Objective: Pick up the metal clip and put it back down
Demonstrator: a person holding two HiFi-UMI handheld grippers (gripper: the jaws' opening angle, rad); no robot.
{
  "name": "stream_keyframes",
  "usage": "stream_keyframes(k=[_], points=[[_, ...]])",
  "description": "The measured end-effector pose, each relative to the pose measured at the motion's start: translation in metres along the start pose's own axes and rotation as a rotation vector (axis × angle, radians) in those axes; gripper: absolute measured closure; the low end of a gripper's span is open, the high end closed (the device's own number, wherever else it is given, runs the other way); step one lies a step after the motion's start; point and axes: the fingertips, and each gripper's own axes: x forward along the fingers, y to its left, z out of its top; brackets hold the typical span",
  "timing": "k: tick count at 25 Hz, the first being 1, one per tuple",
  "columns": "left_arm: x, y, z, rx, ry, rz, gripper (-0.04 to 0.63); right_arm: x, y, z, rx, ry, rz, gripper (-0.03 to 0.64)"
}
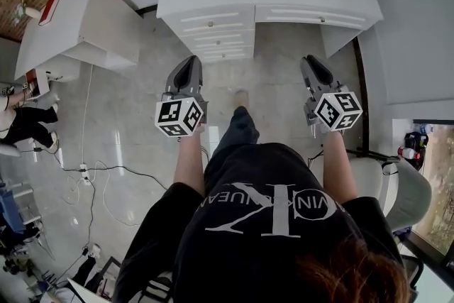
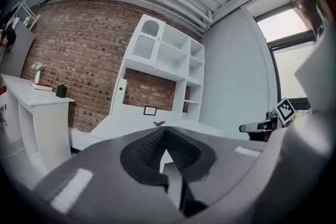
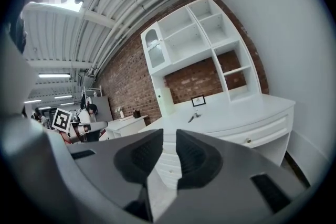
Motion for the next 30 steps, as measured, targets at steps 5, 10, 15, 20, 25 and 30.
stream_keyframes(k=[5, 10, 15, 20, 25, 30], points=[[0.047, 0.015, 0.002, 0.002, 0.025, -0.029, 0.586, 0.039, -0.024, 0.008, 0.021, 0.013, -0.019, 0.58], [0.086, 0.036, 0.005, -0.006, 0.048, -0.039, 0.585, 0.079, -0.04, 0.013, 0.047, 0.027, -0.028, 0.58], [0.123, 0.053, 0.006, -0.011, 0.069, -0.063, 0.586, 0.115, -0.054, 0.016, 0.064, 0.047, -0.04, 0.58], [0.157, 0.075, 0.009, -0.015, 0.084, -0.084, 0.586, 0.151, -0.063, 0.023, 0.072, 0.058, -0.054, 0.58], [0.189, 0.097, 0.015, -0.022, 0.088, -0.105, 0.586, 0.186, -0.07, 0.033, 0.072, 0.059, -0.071, 0.58], [0.22, 0.112, 0.018, -0.024, 0.09, -0.134, 0.586, 0.212, -0.078, 0.042, 0.078, 0.049, -0.086, 0.58]])
